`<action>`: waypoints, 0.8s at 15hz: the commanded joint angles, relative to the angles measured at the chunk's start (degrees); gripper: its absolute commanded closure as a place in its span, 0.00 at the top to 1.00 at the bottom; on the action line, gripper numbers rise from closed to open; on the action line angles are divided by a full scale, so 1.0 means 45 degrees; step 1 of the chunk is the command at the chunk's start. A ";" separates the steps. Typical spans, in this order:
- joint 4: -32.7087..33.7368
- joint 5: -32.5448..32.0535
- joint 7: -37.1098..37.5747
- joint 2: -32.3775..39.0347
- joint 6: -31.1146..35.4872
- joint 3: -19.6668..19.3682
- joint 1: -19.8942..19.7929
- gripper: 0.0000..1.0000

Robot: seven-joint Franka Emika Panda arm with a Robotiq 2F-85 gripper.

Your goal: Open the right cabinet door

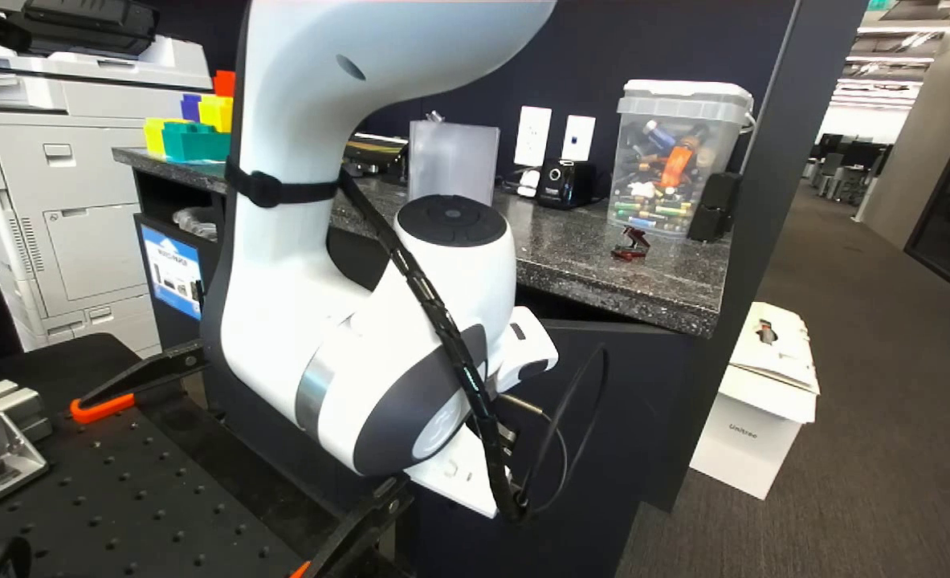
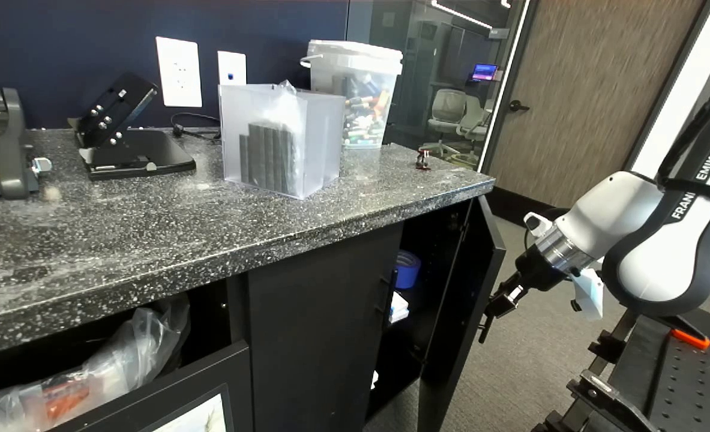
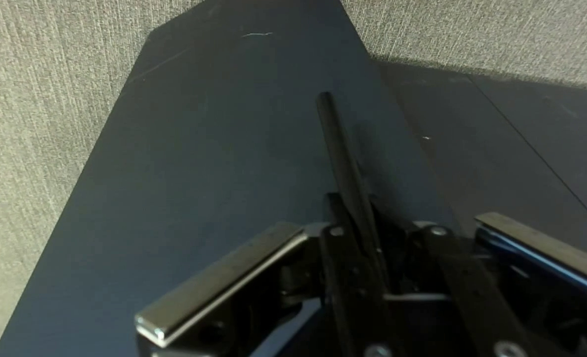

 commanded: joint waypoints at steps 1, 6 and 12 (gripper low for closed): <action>0.0009 -0.0273 0.0232 -0.0936 -0.1776 -0.0557 -0.1101 0.04; 0.0254 -0.1300 -0.0173 -0.0863 -0.2902 0.0547 -0.2386 0.40; 0.0265 0.0849 -0.0868 -0.0879 -0.6718 0.2240 -0.3876 0.75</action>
